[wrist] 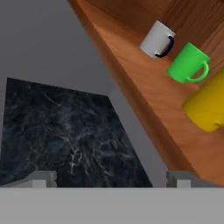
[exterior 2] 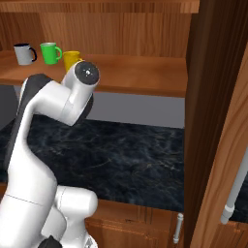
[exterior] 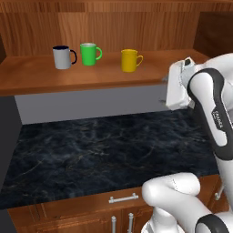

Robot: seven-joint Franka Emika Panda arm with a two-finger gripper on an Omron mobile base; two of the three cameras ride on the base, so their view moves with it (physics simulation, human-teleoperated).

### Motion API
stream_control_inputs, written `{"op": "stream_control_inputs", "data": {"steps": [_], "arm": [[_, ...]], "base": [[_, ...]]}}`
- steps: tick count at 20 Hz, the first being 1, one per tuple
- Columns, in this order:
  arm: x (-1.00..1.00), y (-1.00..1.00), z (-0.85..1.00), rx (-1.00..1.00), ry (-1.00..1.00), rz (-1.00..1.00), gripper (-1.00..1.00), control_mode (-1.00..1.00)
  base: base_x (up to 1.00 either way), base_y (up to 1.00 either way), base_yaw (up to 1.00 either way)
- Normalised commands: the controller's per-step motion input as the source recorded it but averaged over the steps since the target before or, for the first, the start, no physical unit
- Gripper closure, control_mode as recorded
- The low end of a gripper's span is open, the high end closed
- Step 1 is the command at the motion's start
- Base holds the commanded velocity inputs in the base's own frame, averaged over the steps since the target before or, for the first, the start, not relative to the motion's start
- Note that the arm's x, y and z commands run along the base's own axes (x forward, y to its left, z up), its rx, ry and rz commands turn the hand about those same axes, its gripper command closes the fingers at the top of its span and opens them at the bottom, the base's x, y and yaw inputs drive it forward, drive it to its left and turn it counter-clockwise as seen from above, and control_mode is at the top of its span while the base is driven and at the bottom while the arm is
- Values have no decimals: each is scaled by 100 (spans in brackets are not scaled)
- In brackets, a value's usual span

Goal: Pick the mug on the counter and place it in the cabinet with the handle facing the right, like the mugs already inside.

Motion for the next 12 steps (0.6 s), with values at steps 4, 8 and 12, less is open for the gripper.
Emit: {"op": "stream_control_inputs", "data": {"steps": [4,8,12], "arm": [[-41,8,-32,0,0,0,-100,-100],[-32,6,-31,0,0,0,-100,-100],[-21,2,-35,0,0,0,-100,-100]], "base": [[0,0,0],[0,0,0],[0,0,0]]}}
